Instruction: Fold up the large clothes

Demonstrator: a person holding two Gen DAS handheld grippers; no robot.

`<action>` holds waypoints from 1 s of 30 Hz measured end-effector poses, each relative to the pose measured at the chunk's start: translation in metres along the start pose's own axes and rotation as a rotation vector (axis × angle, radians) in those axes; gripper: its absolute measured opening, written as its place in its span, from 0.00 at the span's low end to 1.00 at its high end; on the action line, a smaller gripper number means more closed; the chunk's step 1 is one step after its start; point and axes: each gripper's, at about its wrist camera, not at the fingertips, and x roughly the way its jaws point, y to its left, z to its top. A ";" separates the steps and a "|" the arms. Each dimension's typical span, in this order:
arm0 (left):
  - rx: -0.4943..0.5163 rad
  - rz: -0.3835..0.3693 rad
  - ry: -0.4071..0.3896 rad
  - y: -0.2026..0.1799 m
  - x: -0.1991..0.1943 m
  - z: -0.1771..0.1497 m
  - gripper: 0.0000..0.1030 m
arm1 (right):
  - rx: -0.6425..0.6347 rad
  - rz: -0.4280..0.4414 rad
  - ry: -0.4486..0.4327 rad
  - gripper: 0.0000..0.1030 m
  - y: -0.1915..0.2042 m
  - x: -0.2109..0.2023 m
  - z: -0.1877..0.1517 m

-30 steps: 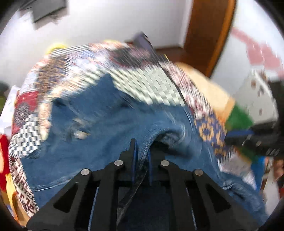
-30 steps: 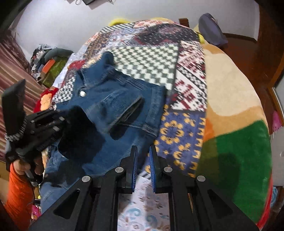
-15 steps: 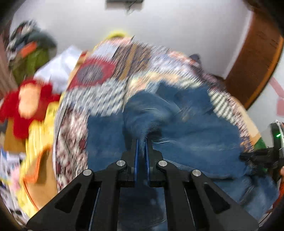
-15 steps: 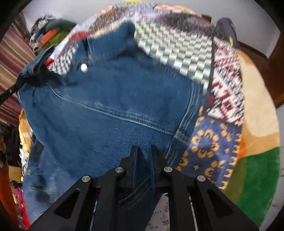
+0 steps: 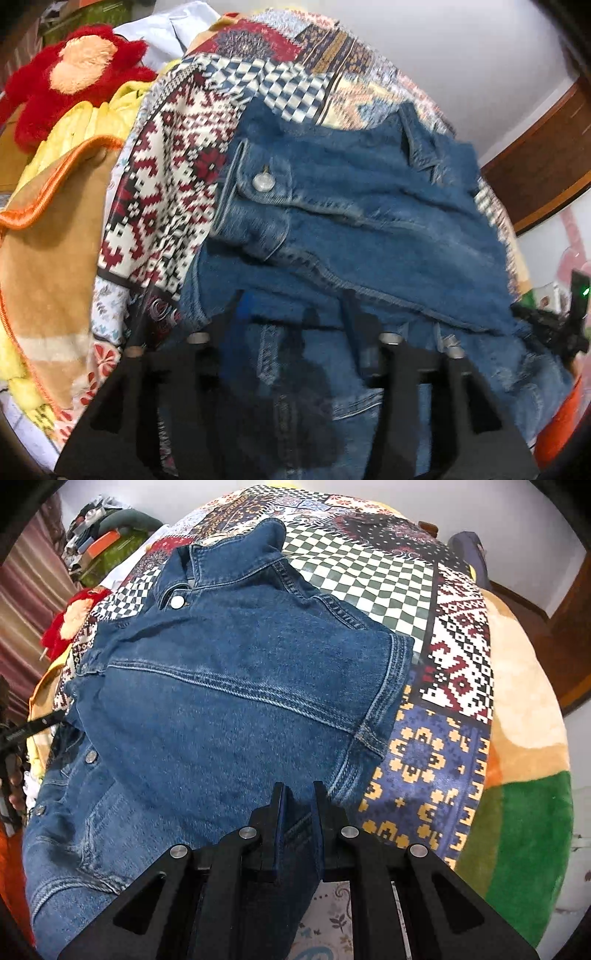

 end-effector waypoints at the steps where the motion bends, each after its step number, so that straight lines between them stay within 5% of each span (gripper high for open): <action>1: -0.019 -0.032 0.001 0.000 0.000 0.003 0.53 | 0.003 0.001 -0.001 0.09 -0.001 -0.001 -0.001; 5: -0.123 -0.141 0.048 0.007 0.023 0.013 0.53 | 0.026 -0.025 0.022 0.09 -0.008 -0.005 -0.004; 10: -0.217 -0.101 0.075 0.019 0.059 0.025 0.53 | 0.069 -0.026 0.016 0.09 -0.024 -0.014 -0.007; 15: -0.149 0.027 -0.012 0.009 0.053 0.036 0.27 | 0.113 -0.031 0.002 0.09 -0.040 -0.021 -0.006; 22: -0.078 0.057 -0.164 -0.006 0.003 0.038 0.21 | 0.082 -0.018 -0.052 0.09 -0.032 -0.029 0.022; 25: -0.036 0.105 -0.154 -0.007 0.006 0.037 0.21 | 0.055 -0.018 -0.054 0.09 -0.023 -0.021 0.033; 30: -0.003 0.175 -0.027 -0.003 0.039 0.021 0.25 | 0.002 -0.059 0.051 0.09 -0.017 0.023 0.033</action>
